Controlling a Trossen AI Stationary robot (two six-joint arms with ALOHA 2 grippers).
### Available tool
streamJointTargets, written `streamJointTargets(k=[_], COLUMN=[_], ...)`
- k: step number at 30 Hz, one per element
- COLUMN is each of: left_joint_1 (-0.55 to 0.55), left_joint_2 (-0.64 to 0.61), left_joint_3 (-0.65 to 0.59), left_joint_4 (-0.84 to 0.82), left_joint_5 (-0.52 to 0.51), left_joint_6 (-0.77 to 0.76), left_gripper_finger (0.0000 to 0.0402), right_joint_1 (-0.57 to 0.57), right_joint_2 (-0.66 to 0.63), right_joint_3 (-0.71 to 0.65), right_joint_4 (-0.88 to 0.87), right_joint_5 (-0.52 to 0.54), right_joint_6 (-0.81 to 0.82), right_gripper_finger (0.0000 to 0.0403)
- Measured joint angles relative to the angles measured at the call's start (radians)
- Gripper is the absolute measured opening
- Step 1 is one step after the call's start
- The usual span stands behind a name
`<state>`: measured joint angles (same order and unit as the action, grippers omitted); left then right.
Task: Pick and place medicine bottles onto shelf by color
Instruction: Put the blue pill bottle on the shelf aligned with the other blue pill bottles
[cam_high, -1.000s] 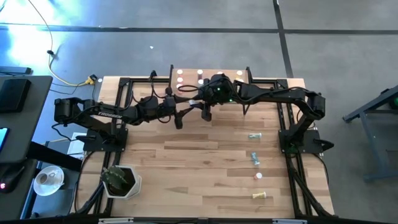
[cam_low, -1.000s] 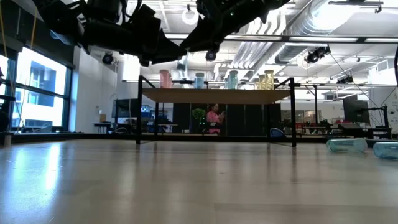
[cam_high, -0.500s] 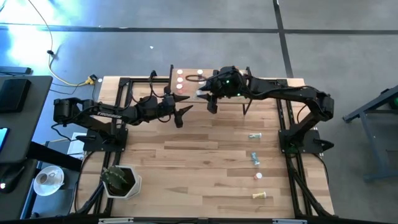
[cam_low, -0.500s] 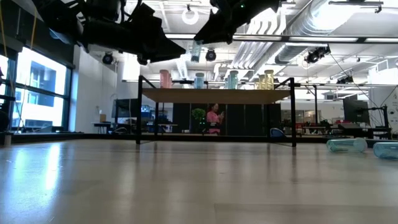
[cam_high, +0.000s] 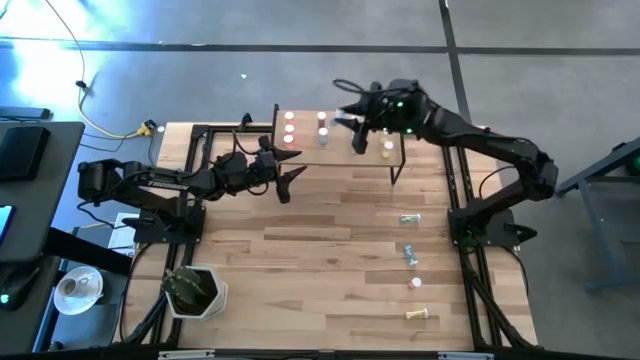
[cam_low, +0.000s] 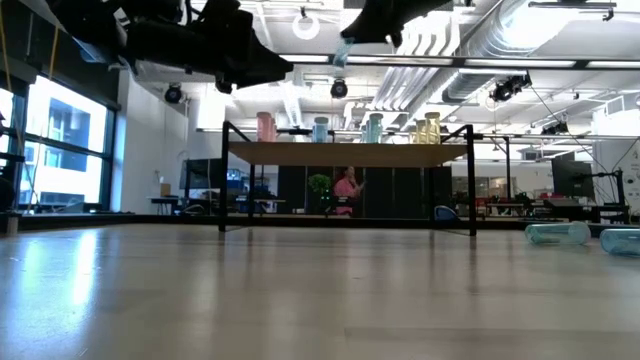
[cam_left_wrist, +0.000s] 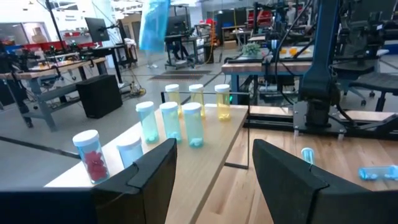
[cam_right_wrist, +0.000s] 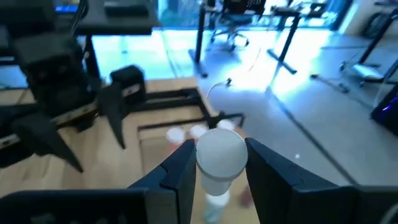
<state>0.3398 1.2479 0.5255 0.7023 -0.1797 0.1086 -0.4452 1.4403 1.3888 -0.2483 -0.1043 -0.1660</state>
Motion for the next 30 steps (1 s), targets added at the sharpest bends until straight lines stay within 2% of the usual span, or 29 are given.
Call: streamJointTargets(k=[6,11,15,20,30], left_joint_1=[0.000,0.000,0.000,0.000,0.000], left_joint_2=[-0.022,-0.023,-0.023,-0.023,-0.023], left_joint_3=[0.000,0.000,0.000,0.000,0.000], left_joint_4=[-0.026,-0.027,-0.030,-0.033,-0.033], left_joint_5=[0.000,0.000,0.000,0.000,0.000], left_joint_6=[0.000,0.000,0.000,0.000,0.000], left_gripper_finger=[0.0200,0.0200,0.0200,0.0200,0.0200], right_joint_1=[-0.023,-0.022,-0.022,-0.001,0.029], right_joint_2=[-0.024,0.020,0.063,0.106,0.198], right_joint_3=[0.001,-0.008,-0.067,-0.117,-0.121], right_joint_4=[-0.015,-0.061,-0.012,0.036,0.090], right_joint_5=[-0.006,-0.020,-0.067,-0.065,-0.061], right_joint_6=[-0.032,-0.037,0.005,0.030,0.028], right_gripper_finger=[0.0112,0.0112,0.0112,0.0112,0.0112])
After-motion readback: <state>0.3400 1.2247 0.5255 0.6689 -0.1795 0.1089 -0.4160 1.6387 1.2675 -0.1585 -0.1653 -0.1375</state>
